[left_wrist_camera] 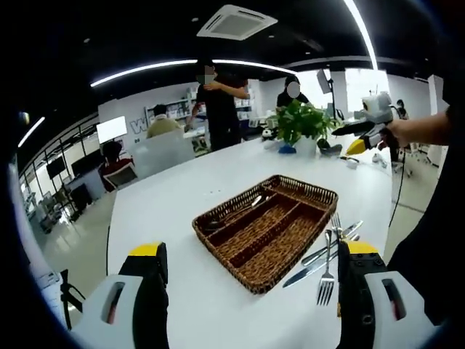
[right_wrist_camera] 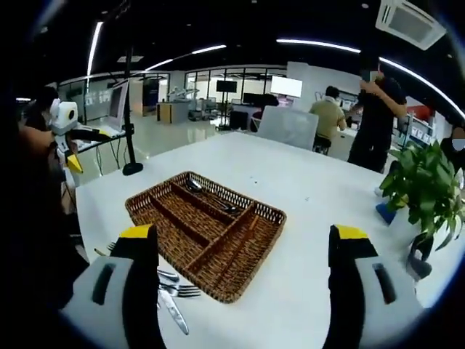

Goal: Arrange the knives, forks, and spoons in their matching storage slots by inserting each utensil handle-first until every utensil is classified and aligned in the correct compartment

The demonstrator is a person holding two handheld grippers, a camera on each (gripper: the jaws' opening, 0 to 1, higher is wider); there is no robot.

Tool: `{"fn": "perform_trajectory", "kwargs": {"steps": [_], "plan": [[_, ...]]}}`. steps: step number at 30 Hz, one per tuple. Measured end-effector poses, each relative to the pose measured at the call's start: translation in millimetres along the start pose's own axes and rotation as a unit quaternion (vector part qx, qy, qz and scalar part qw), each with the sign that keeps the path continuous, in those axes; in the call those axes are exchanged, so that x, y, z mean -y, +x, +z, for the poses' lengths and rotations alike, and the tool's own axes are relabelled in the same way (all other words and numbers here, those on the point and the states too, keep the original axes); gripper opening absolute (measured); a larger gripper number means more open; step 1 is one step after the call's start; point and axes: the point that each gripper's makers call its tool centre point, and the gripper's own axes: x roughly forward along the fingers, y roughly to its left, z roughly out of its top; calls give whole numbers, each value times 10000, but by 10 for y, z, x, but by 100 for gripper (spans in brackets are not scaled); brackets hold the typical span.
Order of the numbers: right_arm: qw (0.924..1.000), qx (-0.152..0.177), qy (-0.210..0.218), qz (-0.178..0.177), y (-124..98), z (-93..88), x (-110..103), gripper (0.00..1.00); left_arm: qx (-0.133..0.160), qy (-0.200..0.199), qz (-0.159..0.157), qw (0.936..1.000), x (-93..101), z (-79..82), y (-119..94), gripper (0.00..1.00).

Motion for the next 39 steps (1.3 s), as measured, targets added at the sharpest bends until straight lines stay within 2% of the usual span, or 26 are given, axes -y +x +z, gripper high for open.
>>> {"fn": "perform_trajectory", "kwargs": {"steps": [2, 5, 8, 11, 13, 16, 18, 22, 25, 29, 35, 39], "plan": [[9999, 99, -6, 126, -45, 19, -100, 100, 2, 100, -15, 9999, 28, 5, -10, 99], [9985, -36, -470, 266, -58, -28, -152, 100, -29, 122, 24, 9999, 27, -6, -13, 99], [9982, -12, -467, 370, -63, -9, -205, 100, -46, 73, 77, 9999, 44, -20, -24, 99], [9979, -12, -524, 381, -60, 9, -204, 100, 95, -10, -62, 9999, 178, -19, -36, 99], [9980, 22, -499, 389, -51, 16, -187, 100, -81, 103, 0, 9999, 219, -117, -25, 99], [9985, -2, -397, 367, -31, -14, -162, 100, -99, 74, -33, 9999, 246, -194, -8, 99], [9989, -163, -310, 319, -17, -94, -146, 100, -174, 24, -64, 9998, 278, -244, 12, 98], [9987, -116, -312, 375, -23, -100, -200, 100, -638, 231, -299, 9973, 454, -573, 105, 98], [9979, -92, -471, 445, -29, -116, -244, 100, -746, 335, -409, 9958, 553, -697, 163, 98], [9952, -108, -539, 805, -10, -126, -379, 96, -614, 162, -379, 9973, 552, -632, 180, 99], [9885, -51, -838, 1260, 60, -70, -637, 94, -669, 83, -464, 9966, 491, -619, 174, 100], [9815, -123, -1060, 1591, 126, -109, -836, 91, -512, -17, -332, 9981, 409, -465, 115, 100]]}}
